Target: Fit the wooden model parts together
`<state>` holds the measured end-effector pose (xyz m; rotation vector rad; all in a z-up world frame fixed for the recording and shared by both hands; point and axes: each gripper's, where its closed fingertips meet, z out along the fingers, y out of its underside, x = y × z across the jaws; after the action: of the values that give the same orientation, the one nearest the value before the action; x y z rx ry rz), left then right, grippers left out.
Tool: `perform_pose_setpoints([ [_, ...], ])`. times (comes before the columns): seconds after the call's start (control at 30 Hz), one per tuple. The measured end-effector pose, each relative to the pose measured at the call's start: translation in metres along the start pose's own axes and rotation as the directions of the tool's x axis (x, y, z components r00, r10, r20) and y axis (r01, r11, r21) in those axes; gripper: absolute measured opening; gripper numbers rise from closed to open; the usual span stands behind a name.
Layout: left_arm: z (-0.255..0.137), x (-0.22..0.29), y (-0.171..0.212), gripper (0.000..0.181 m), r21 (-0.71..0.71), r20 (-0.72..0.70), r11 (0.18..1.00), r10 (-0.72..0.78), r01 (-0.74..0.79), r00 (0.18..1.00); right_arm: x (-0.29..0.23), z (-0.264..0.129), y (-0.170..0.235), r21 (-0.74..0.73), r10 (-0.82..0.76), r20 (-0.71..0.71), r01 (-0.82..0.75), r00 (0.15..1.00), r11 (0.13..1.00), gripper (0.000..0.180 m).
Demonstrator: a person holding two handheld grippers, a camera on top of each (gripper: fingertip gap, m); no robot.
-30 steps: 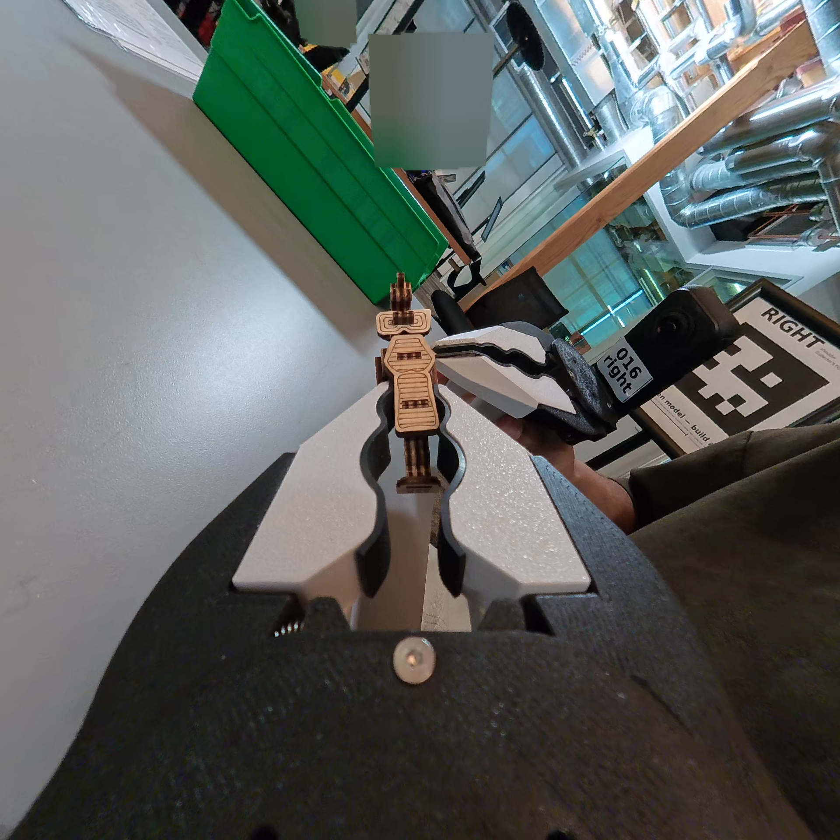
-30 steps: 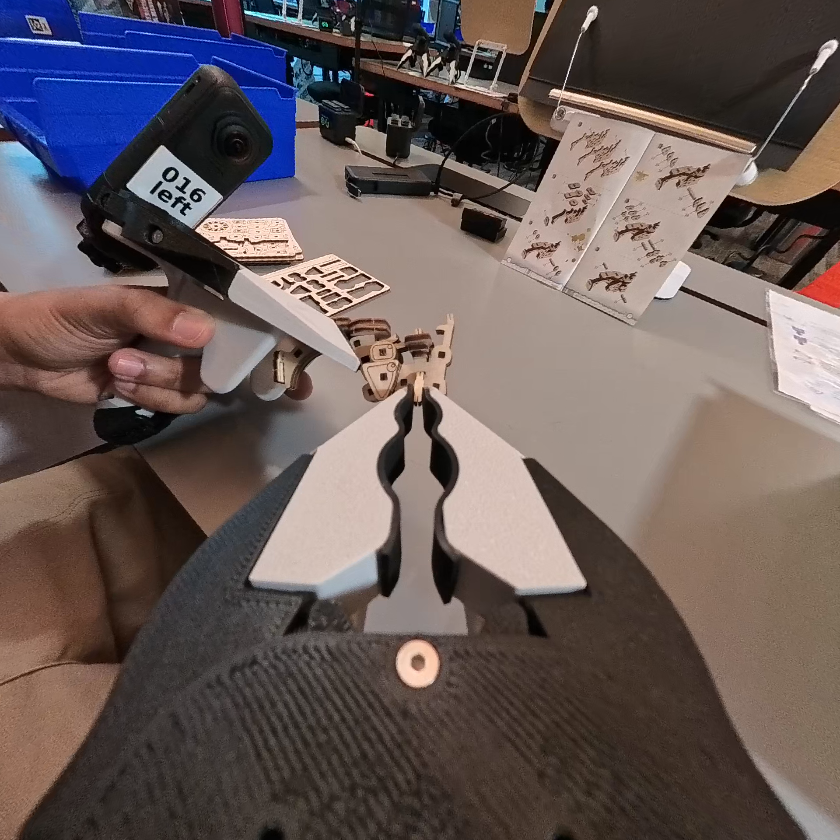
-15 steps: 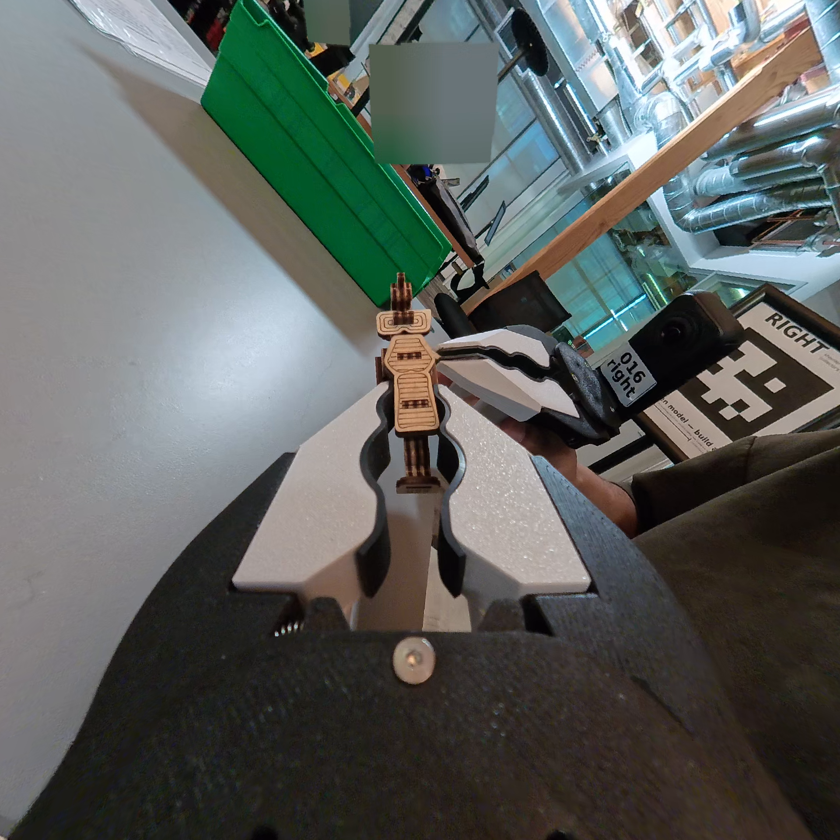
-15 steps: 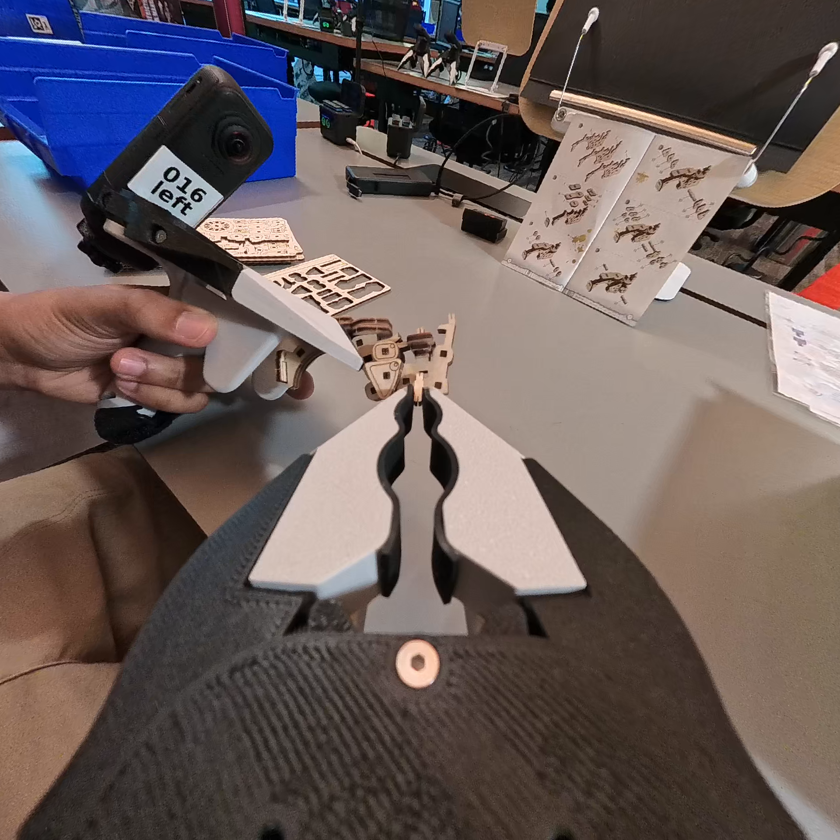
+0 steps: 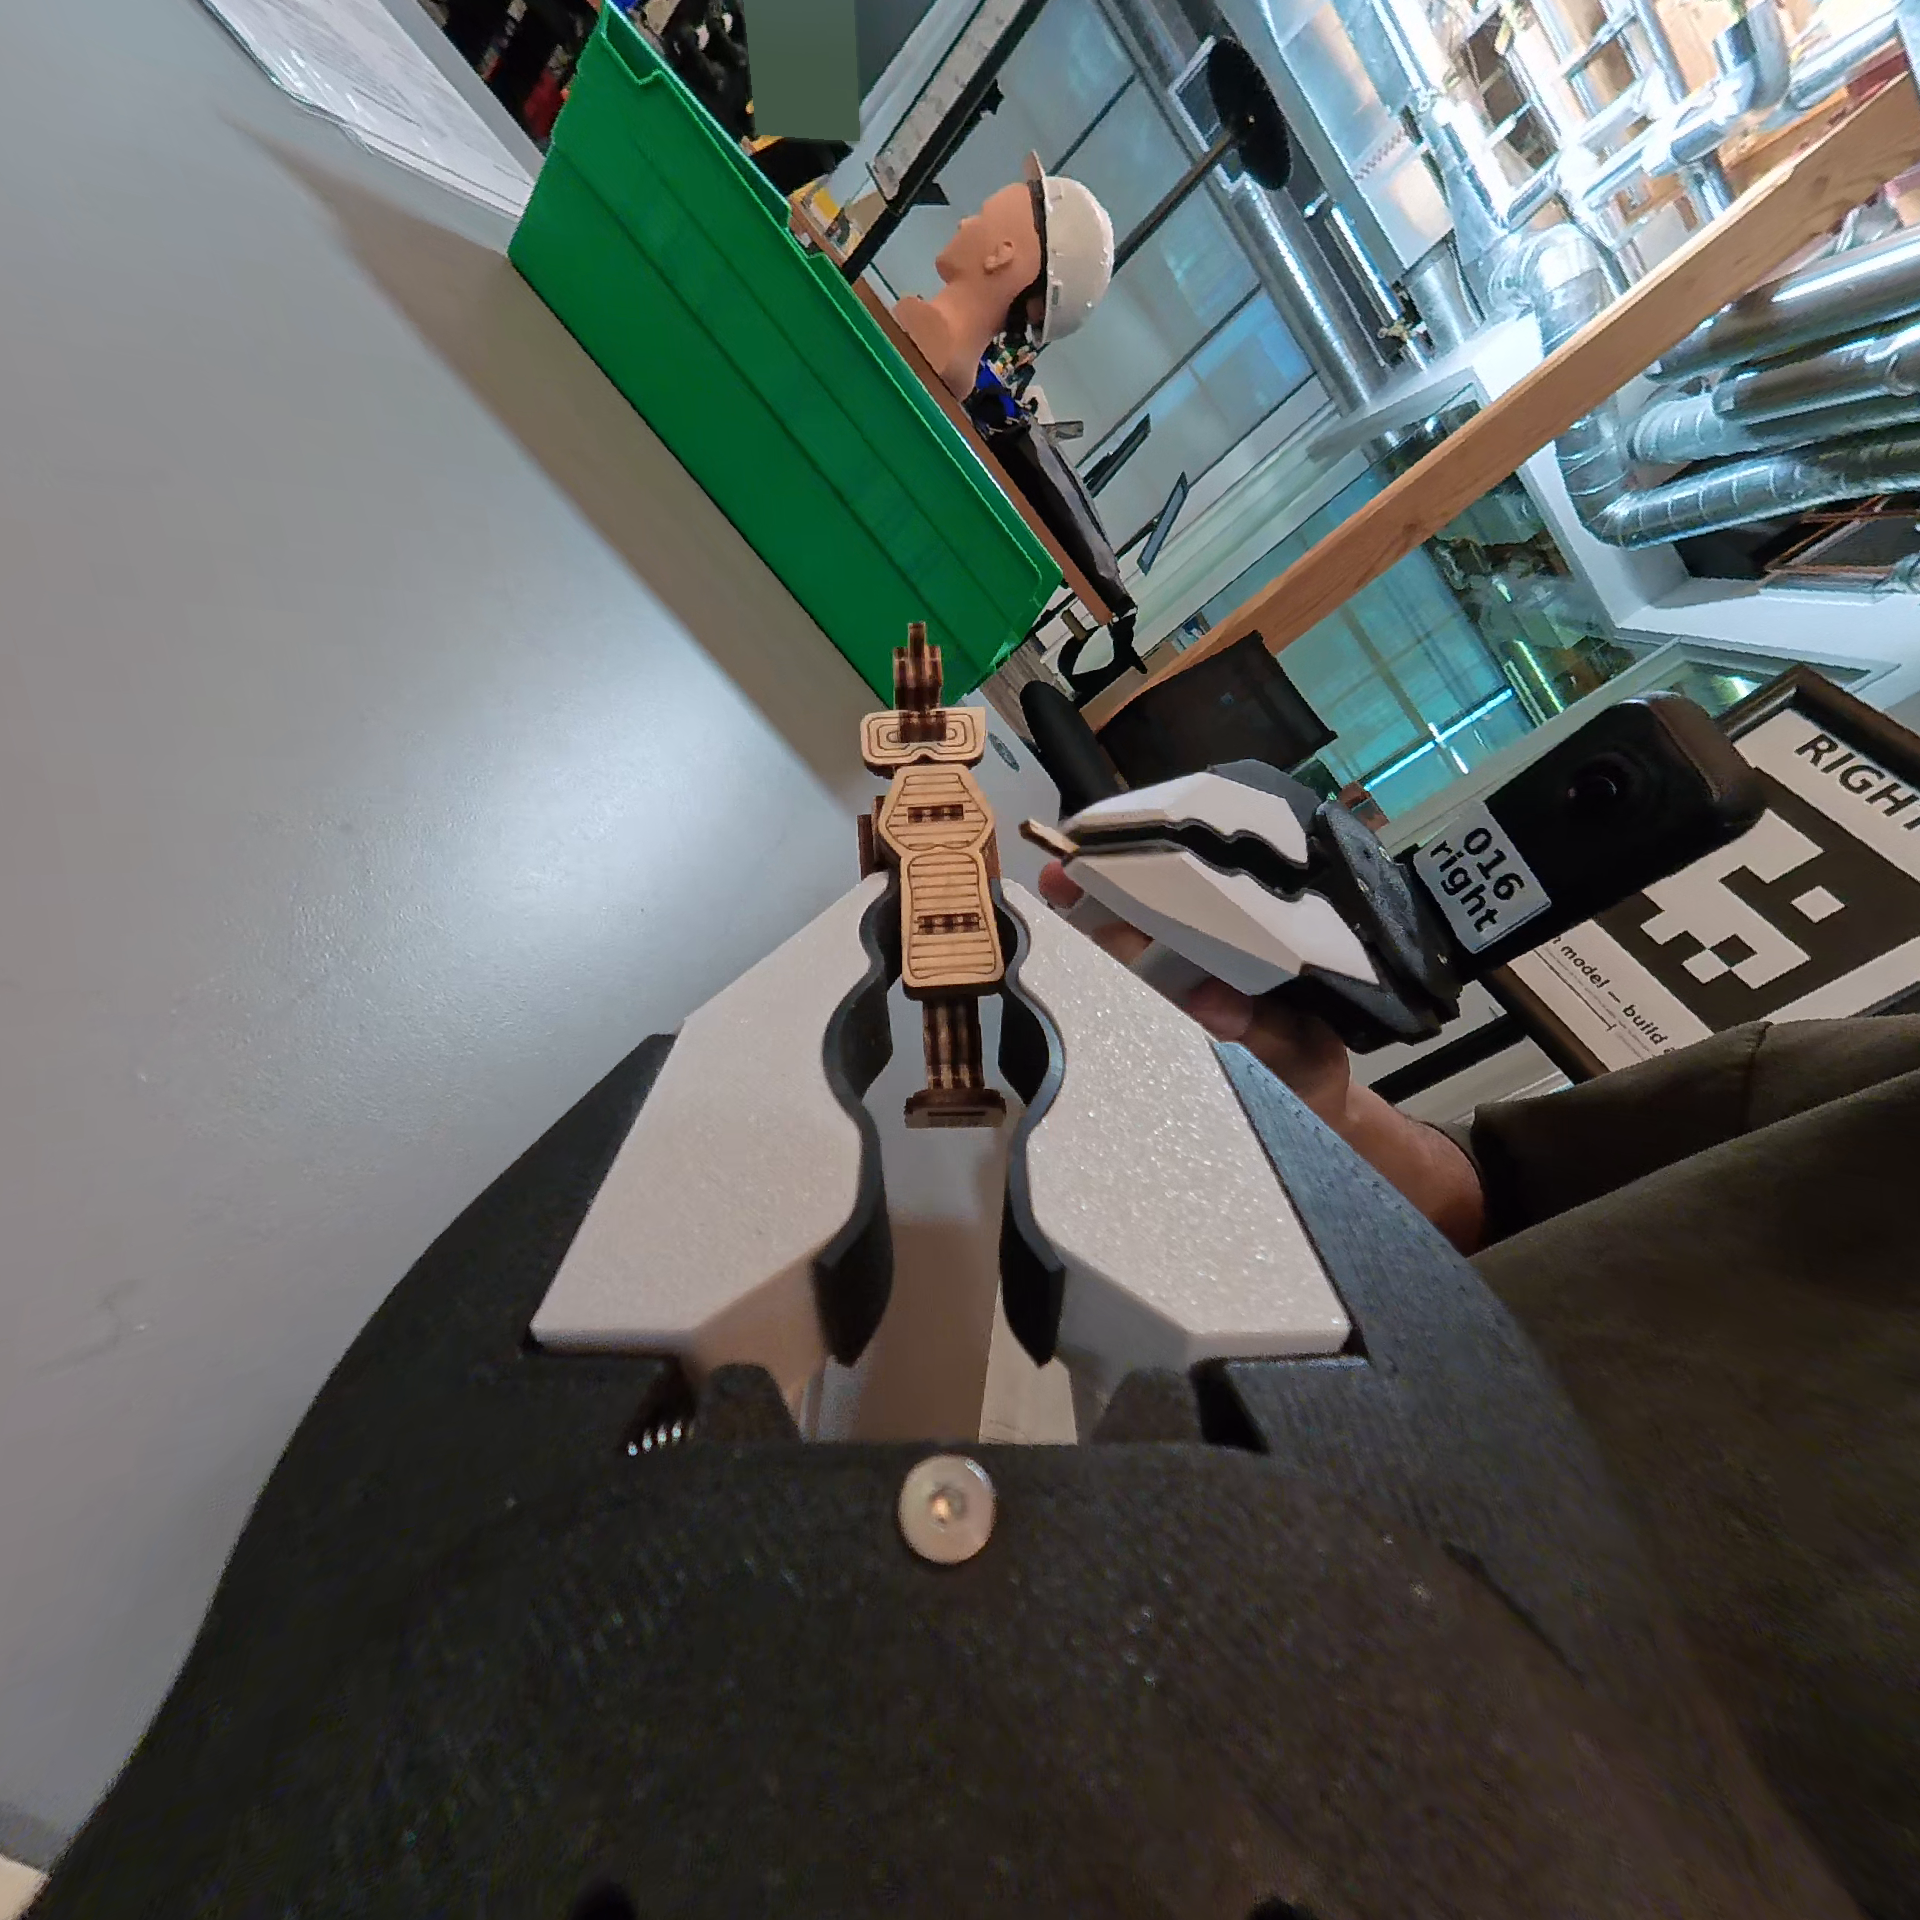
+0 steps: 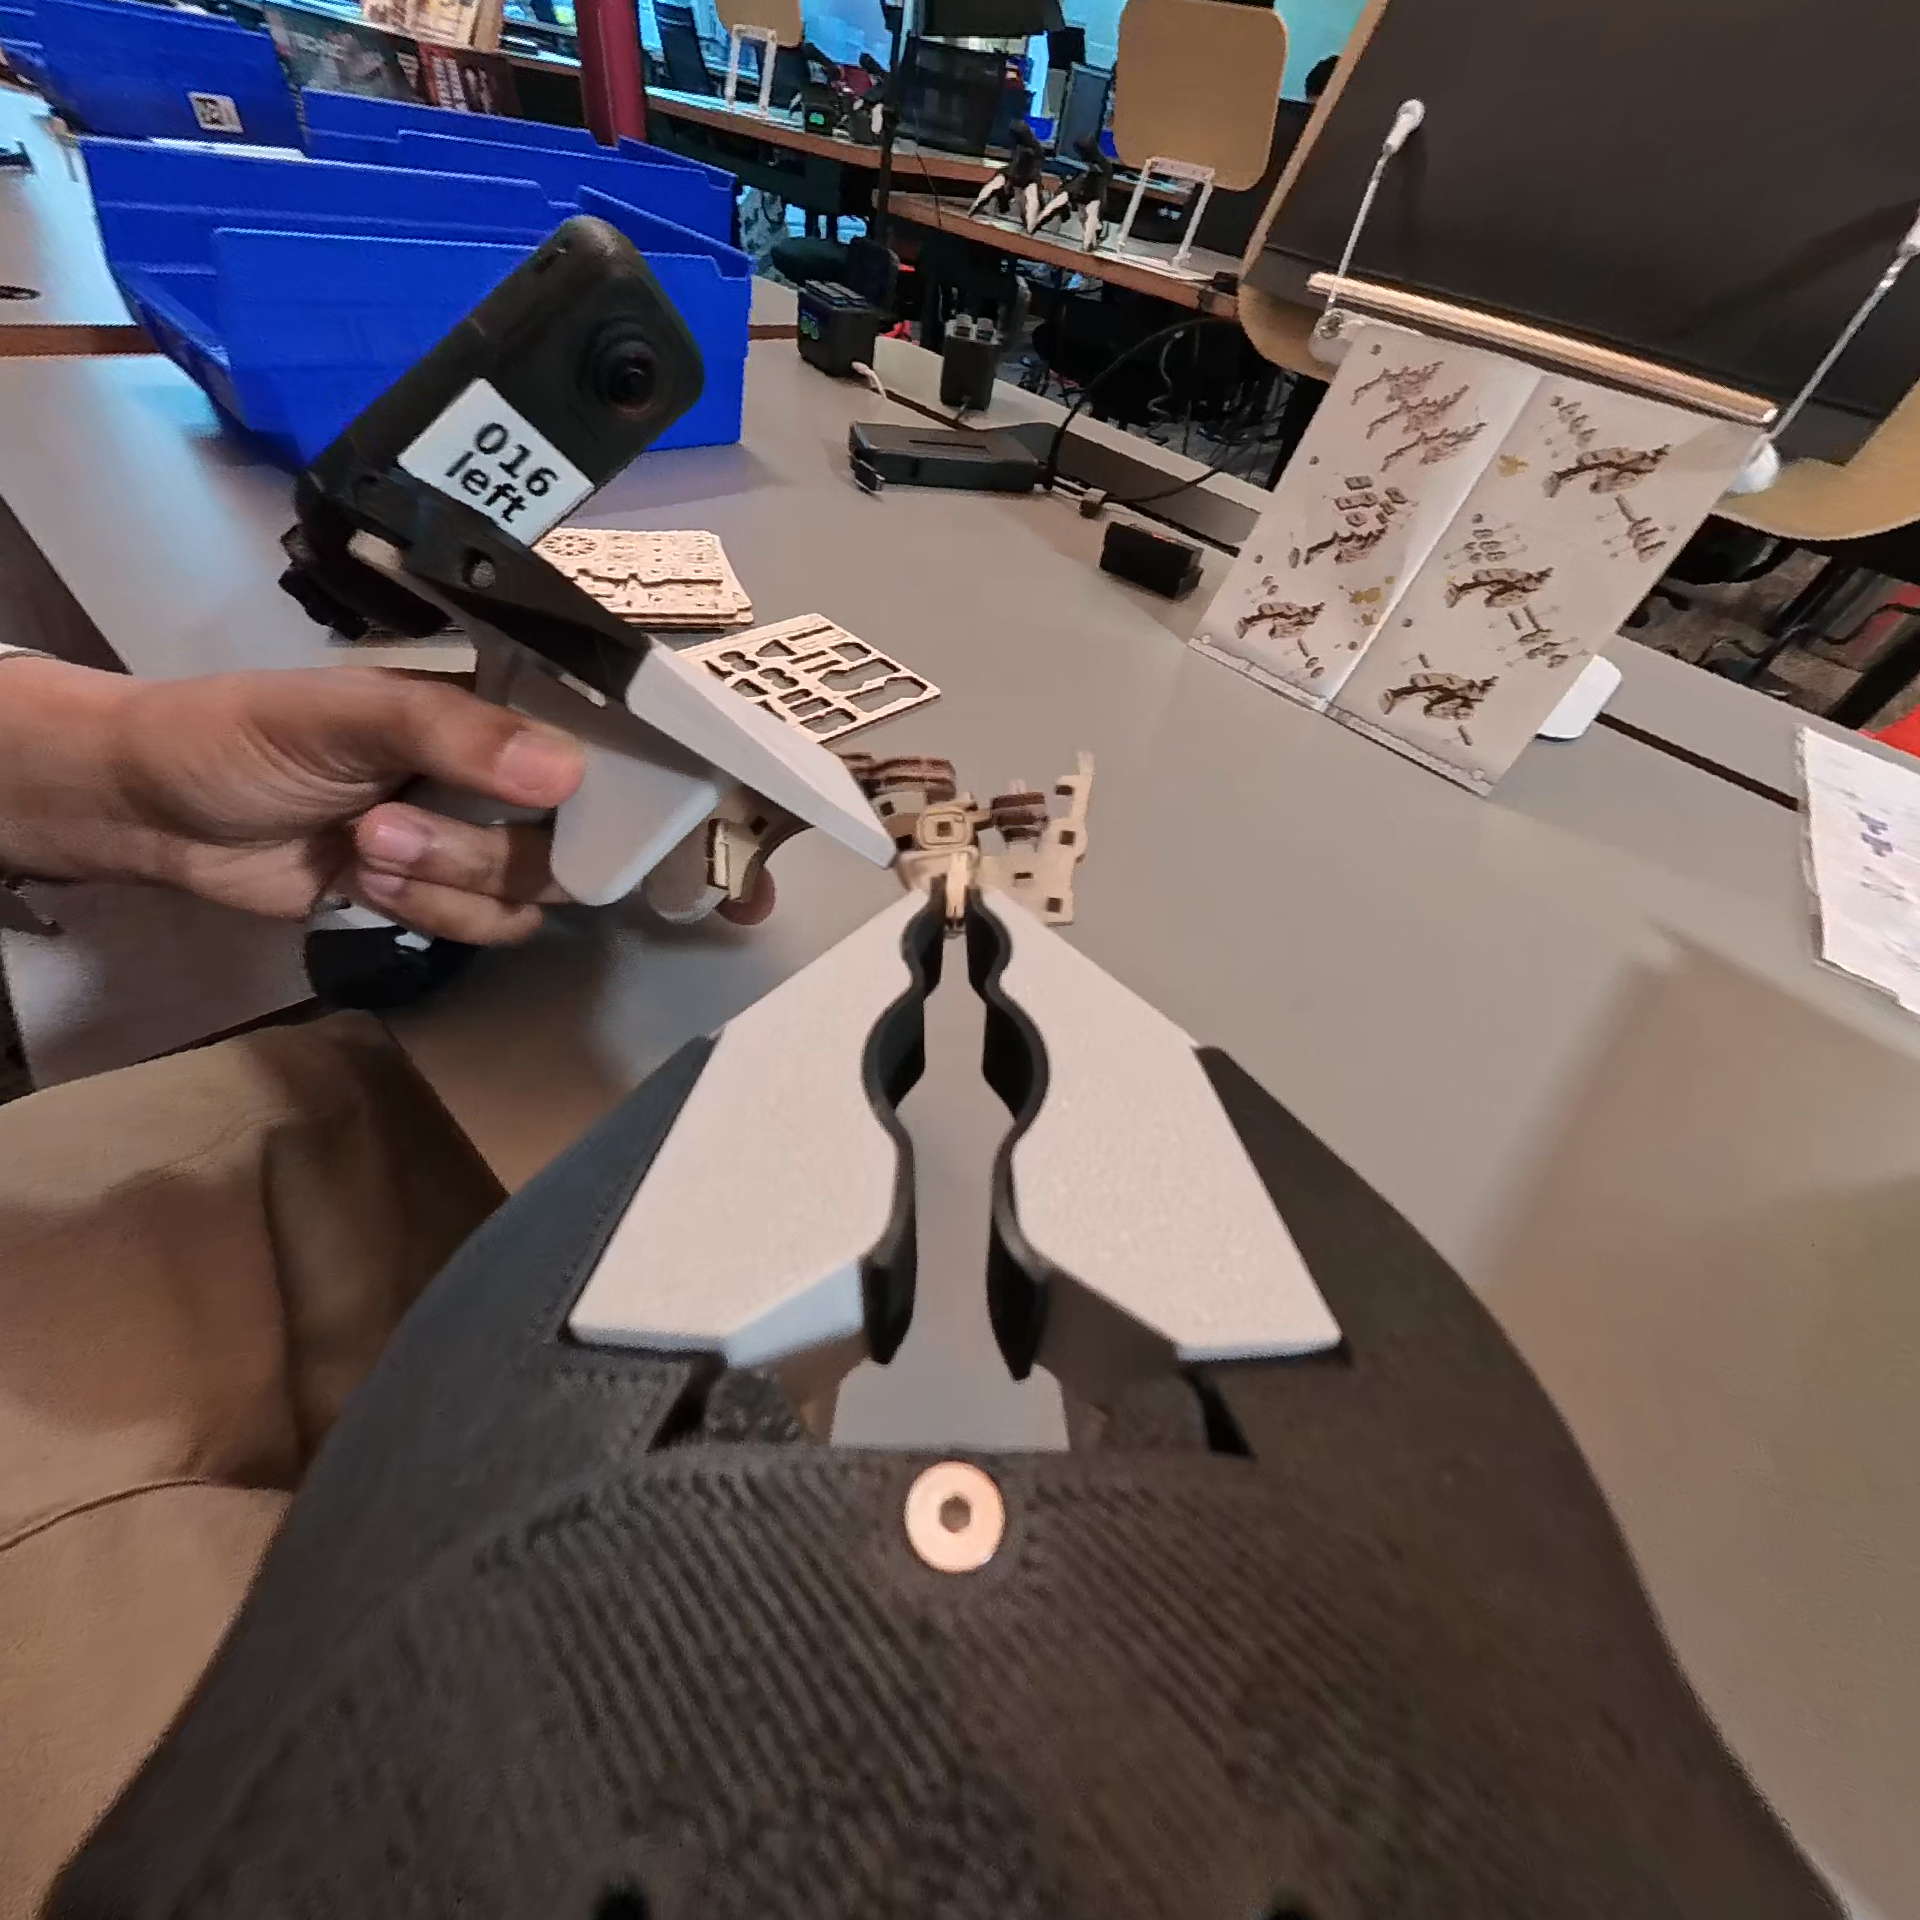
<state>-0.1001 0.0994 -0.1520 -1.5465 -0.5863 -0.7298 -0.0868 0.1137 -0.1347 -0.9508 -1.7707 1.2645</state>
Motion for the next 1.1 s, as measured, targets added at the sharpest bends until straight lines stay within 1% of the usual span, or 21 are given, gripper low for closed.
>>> perform_pose_setpoints([
  [0.23, 0.0, -0.003, 0.0, 0.012, 0.0, 0.02, 1.0, -0.004, 0.004, 1.0, -0.009, 0.002, 0.005, -0.03, -0.022, 0.046, 0.023, 0.999, 0.999, 0.002],
  [0.7, 0.001, -0.005, 0.001, 0.012, -0.006, 0.046, 1.0, 0.006, -0.005, 0.999, -0.01, 0.005, 0.011, -0.071, -0.04, 0.033, 0.043, 0.999, 0.997, 0.002],
  [1.1, 0.002, -0.006, 0.002, 0.012, -0.01, 0.08, 0.999, 0.034, -0.033, 0.996, -0.002, 0.004, 0.013, -0.085, -0.026, -0.003, 0.025, 1.0, 0.996, 0.002],
])
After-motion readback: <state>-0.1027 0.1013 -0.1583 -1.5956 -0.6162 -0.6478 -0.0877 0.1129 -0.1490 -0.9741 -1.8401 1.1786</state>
